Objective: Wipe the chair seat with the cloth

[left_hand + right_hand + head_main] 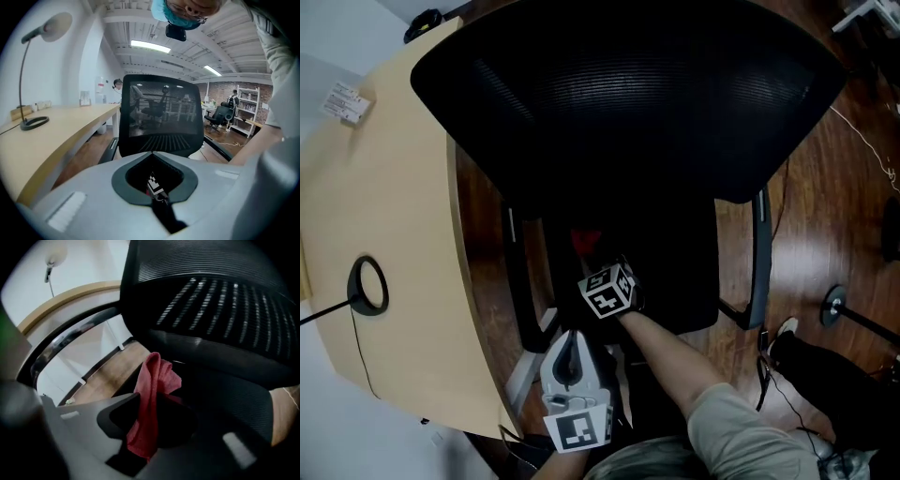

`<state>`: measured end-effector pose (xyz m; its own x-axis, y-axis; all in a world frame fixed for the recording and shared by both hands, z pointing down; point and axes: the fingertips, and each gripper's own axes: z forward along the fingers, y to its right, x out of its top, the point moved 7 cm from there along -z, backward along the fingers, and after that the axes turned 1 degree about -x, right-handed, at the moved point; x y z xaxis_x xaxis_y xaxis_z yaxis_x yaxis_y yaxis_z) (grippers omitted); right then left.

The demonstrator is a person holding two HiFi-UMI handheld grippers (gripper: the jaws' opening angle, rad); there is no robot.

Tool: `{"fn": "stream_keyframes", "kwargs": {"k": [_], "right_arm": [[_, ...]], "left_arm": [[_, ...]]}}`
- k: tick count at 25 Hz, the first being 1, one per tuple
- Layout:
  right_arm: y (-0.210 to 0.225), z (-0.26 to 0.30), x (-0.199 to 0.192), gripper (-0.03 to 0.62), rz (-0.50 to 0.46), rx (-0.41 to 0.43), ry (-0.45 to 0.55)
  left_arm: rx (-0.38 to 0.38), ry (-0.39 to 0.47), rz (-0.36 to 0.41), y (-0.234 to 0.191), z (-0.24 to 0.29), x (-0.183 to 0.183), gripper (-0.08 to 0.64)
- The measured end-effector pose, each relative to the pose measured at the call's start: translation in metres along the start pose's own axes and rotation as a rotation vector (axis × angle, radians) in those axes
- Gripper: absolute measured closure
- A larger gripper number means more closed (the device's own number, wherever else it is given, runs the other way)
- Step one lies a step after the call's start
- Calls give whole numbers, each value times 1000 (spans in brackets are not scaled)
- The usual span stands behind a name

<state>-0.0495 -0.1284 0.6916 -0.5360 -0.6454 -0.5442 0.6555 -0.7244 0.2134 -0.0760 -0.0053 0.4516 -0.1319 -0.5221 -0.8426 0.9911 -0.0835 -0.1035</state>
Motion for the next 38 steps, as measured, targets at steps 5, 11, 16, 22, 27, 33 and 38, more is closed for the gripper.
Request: {"fn": "stream_keyframes", "kwargs": {"k": [5, 11, 16, 22, 27, 33, 38], "right_arm": [[-46, 22, -12, 499, -64, 64, -53], [-48, 30, -23, 497, -74, 62, -76], [-22, 25, -25, 499, -12, 25, -52], [-14, 27, -22, 497, 9, 39, -29], [34, 14, -31, 497, 77, -25, -28], [153, -43, -72, 497, 199, -259, -69], [220, -90, -119, 497, 301, -397, -98]], "left_arm": [[42, -13, -76, -8, -45, -11, 554], [-48, -55, -129, 16, -64, -36, 554], [-31, -51, 23, -15, 9, -42, 555], [65, -7, 33, -45, 88, -29, 554], [23, -73, 84, -25, 113, -44, 554], [-123, -114, 100, 44, 146, -55, 555], [-244, -125, 92, 103, 156, -60, 555]]}}
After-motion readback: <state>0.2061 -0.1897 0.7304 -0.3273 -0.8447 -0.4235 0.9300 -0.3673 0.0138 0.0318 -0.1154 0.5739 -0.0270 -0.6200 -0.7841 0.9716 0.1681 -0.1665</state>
